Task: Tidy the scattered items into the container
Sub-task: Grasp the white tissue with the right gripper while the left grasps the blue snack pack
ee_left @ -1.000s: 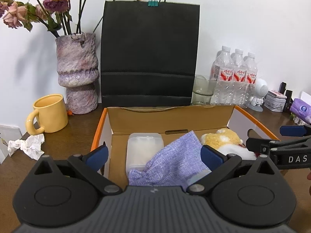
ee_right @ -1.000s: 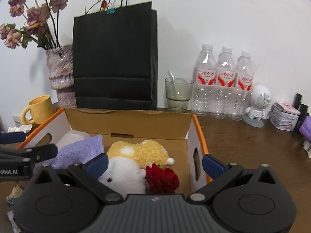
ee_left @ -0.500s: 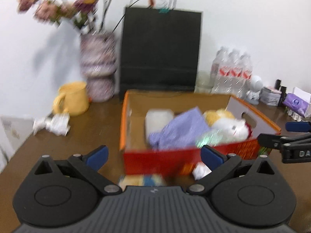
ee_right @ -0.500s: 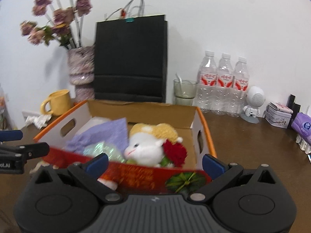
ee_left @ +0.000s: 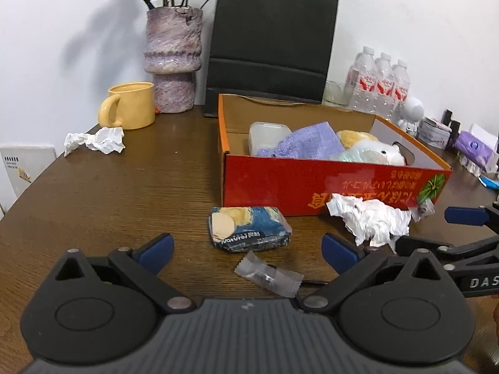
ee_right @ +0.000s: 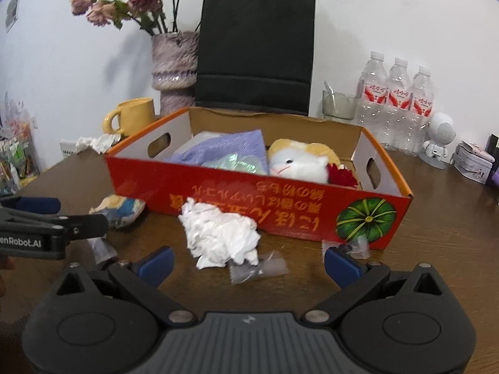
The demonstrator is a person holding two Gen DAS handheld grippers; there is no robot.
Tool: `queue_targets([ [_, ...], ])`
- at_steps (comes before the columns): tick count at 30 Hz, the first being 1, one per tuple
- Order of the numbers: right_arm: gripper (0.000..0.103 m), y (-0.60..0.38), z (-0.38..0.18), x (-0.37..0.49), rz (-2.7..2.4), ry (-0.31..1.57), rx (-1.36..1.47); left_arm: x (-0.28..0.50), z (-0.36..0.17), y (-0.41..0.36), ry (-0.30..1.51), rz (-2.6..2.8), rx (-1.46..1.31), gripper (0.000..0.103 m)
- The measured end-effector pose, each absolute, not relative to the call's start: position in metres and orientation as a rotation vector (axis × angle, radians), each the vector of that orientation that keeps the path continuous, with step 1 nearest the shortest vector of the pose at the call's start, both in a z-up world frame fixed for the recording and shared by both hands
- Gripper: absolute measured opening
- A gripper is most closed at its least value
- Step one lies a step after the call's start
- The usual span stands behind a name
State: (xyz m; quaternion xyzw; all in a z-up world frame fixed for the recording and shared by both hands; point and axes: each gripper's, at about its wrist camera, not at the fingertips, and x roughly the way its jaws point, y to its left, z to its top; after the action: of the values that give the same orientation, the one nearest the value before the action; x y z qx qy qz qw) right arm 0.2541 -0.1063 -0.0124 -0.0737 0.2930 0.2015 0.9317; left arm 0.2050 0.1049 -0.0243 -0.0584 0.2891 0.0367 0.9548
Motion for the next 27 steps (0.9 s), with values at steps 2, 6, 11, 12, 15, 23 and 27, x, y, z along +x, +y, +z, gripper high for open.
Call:
queue_targets([
  [2, 0.103, -0.103, -0.015, 0.256, 0.403, 0.597, -0.159, 0.207, -0.025, 0.103, 0.586, 0.071, -0.113, 0.103],
  [6, 0.101, -0.096, -0.021, 0.267, 0.376, 0.596, -0.177, 0.218, -0.03, 0.102, 0.597, 0.092, -0.101, 0.103],
  [11, 0.097, -0.085, -0.027, 0.285, 0.359, 0.604, -0.178, 0.239, -0.034, 0.1, 0.612, 0.126, -0.079, 0.103],
  [12, 0.097, -0.083, -0.028, 0.289, 0.35, 0.611, -0.18, 0.244, -0.035, 0.101, 0.62, 0.134, -0.077, 0.103],
  [15, 0.089, -0.079, -0.034, 0.298, 0.355, 0.64, -0.173, 0.253, -0.041, 0.103, 0.652, 0.142, -0.081, 0.097],
  [23, 0.018, -0.081, -0.031, 0.288, 0.462, 0.621, -0.133, 0.241, -0.04, 0.108, 0.609, 0.098, -0.1, 0.049],
  [27, 0.018, -0.086, -0.026, 0.281, 0.463, 0.584, -0.12, 0.234, -0.038, 0.104, 0.59, 0.089, -0.09, 0.049],
])
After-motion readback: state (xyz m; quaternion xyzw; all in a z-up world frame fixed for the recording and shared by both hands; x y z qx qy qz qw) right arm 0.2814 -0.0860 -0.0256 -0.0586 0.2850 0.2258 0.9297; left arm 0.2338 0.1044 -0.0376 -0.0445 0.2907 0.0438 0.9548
